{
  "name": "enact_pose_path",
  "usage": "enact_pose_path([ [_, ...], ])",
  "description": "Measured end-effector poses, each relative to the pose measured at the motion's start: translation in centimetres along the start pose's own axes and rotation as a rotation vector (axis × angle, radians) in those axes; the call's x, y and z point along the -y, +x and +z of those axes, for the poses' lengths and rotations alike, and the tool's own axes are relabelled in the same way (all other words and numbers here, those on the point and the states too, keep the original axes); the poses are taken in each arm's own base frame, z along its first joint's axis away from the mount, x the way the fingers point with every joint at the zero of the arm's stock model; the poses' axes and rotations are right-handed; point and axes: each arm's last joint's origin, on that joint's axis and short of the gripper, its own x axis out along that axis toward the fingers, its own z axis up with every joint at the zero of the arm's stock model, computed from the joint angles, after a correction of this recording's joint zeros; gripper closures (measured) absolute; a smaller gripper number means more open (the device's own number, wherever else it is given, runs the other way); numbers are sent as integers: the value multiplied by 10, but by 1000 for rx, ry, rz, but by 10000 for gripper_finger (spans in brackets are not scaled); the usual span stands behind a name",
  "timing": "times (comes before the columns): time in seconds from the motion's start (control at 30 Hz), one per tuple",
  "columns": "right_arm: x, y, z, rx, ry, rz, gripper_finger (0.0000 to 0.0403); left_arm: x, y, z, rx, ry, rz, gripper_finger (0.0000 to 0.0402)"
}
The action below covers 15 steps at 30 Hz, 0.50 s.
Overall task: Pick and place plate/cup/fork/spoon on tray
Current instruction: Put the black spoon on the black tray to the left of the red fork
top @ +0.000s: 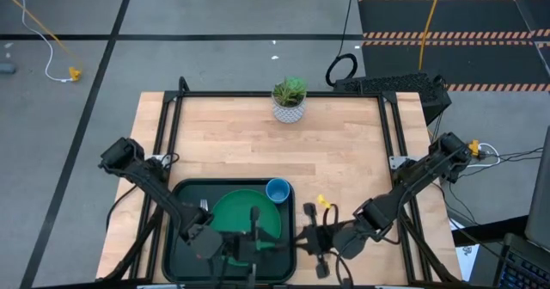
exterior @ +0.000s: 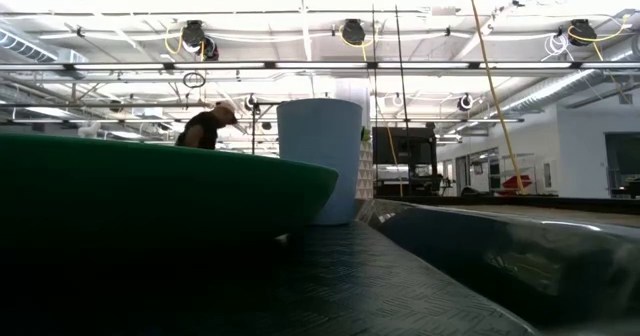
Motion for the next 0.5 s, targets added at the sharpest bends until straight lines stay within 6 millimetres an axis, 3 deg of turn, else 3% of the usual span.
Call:
enact_pose_path([
  [0.27, 0, -14, 2, 106, -91, -532, 403, 5, -12, 8, -13, -77, 282, 265],
  [0.5, -6, -19, -5, 114, -226, -938, 403, -16, -1, 7, 23, -236, 412, 253],
])
